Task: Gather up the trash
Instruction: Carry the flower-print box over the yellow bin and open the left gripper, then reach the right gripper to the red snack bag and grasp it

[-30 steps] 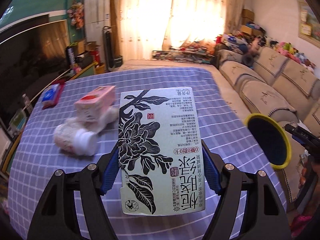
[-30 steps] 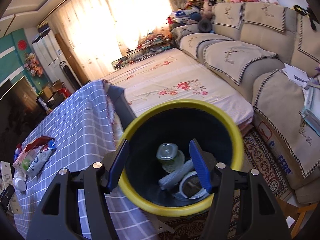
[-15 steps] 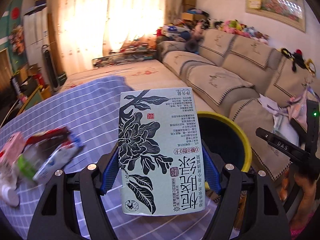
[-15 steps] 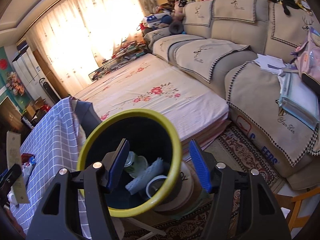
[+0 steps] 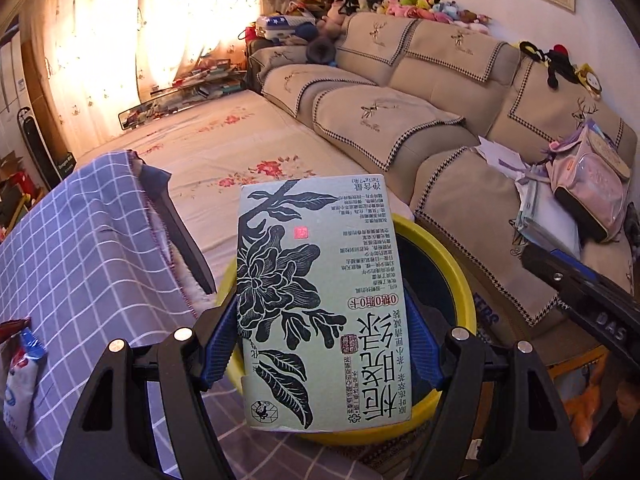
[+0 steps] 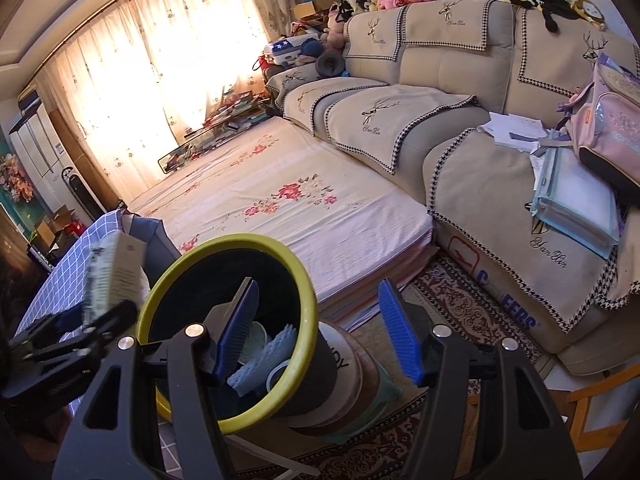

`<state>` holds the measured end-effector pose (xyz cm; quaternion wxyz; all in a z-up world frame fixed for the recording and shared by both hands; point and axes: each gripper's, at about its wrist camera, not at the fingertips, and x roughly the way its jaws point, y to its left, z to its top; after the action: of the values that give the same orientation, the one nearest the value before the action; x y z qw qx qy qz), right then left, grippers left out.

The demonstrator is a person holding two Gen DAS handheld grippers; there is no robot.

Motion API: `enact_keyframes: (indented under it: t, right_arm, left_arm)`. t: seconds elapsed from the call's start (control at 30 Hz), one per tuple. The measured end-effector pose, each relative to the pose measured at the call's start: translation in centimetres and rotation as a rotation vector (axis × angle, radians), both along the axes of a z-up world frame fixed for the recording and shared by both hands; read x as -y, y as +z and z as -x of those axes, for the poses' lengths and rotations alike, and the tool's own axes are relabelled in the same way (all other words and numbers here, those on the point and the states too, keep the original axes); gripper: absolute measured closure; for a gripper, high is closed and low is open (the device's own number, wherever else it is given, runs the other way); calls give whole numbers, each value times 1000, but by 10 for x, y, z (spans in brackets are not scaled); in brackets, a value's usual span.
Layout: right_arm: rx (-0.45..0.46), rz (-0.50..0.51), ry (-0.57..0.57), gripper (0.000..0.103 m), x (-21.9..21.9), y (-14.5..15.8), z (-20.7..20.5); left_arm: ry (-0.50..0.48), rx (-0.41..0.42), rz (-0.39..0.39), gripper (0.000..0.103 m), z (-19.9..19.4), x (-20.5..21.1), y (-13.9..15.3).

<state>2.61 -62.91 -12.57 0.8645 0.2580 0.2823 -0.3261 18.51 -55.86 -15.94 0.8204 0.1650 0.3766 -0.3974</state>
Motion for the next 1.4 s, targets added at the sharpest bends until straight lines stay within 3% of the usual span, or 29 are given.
enact_keyframes:
  t: [0.17, 0.37, 0.7, 0.93, 1.03, 1.17, 1.4]
  right_arm:
    - [-2, 15, -1, 40, -4, 6, 2]
    - [-16, 22, 31, 39, -16, 10, -10]
    - [-45, 36, 183, 39, -67, 11, -61]
    - [-55, 49, 338, 39, -124, 16, -111]
    - [-57, 62, 413, 39, -156, 22, -134]
    - [-53, 62, 527, 39, -197, 30, -163]
    - [-73, 57, 701, 39, -272, 36, -206]
  left_arm:
    - [15, -13, 1, 21, -13, -4, -7]
    - [56, -1, 81, 15, -17, -56, 17]
    - [224, 113, 228, 9, -22, -207, 74]
    - [425, 234, 232, 6, -34, -328, 100]
    - [540, 292, 220, 6, -42, -380, 100]
    - [636, 291, 214, 6, -55, -438, 90]
    - [755, 323, 186, 6, -64, -495, 72]
